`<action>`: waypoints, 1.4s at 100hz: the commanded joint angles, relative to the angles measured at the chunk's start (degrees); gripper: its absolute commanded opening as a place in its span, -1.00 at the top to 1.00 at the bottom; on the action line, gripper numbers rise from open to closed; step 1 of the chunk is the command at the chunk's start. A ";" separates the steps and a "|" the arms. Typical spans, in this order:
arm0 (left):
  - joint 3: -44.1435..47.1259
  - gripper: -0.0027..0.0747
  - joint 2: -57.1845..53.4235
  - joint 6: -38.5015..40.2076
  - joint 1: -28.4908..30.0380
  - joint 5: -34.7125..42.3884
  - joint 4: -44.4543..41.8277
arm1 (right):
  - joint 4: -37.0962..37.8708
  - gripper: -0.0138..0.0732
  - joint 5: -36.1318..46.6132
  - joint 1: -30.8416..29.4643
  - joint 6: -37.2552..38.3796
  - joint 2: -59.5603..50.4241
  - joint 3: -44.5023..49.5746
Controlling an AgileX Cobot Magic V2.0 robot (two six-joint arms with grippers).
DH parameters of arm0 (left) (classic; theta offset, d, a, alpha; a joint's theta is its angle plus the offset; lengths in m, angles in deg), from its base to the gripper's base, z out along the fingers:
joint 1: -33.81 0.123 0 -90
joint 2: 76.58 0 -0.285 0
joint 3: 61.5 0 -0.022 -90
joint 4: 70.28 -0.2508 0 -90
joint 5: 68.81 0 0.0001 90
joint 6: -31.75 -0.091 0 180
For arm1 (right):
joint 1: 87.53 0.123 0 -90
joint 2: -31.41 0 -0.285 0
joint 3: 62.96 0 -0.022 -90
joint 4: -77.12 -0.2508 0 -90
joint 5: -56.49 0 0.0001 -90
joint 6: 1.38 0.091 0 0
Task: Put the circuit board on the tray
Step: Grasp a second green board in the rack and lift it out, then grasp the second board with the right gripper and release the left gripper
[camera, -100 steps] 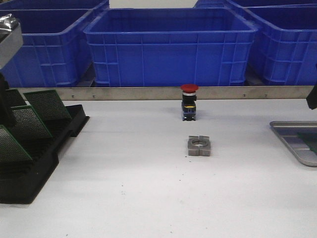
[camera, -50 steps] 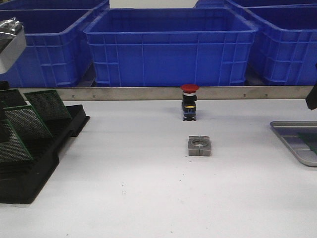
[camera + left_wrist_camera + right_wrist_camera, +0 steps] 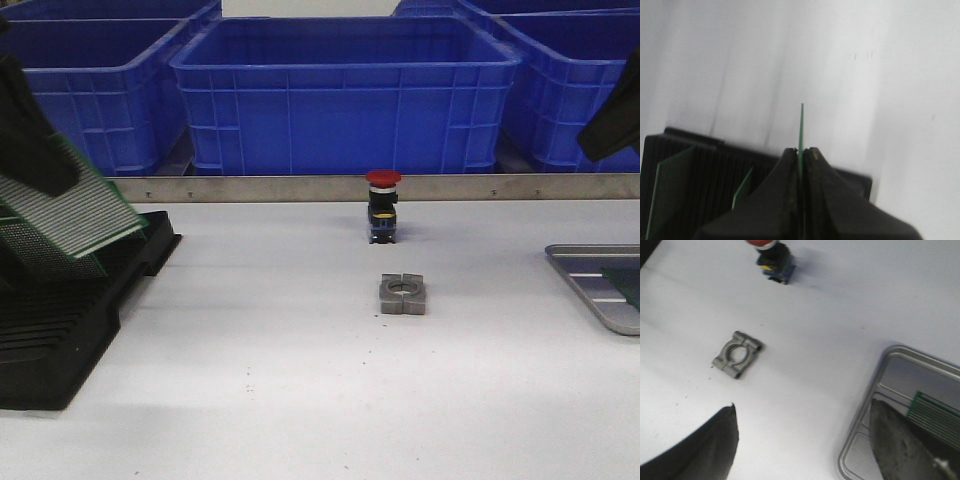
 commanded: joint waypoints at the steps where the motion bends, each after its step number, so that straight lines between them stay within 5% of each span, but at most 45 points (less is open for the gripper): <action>1: -1.91 0.97 -1.68 0.38 -1.19 0.54 11.04 | -1.49 -0.61 -3.38 2.17 -4.64 -2.27 -2.07; 31: -1.91 0.97 -1.68 0.28 -6.27 -1.32 24.66 | -1.49 -0.61 -6.58 14.85 -17.56 -2.27 -2.07; 72: -1.91 0.97 -0.05 0.09 -8.25 -6.10 30.85 | -2.87 -0.61 -7.92 32.82 -21.97 -1.99 -2.07; 110: -1.91 0.97 0.29 0.09 -8.25 -6.83 30.81 | -17.19 -0.59 0.41 37.68 -24.77 0.67 -2.07; 120: -1.91 0.97 0.29 0.09 -8.25 -6.83 30.81 | -18.02 -0.38 -0.43 37.68 -24.77 0.88 -2.07; 140: -1.91 0.97 0.29 0.09 -8.25 -6.34 30.81 | -19.54 0.47 -1.39 37.68 -24.77 0.88 -2.07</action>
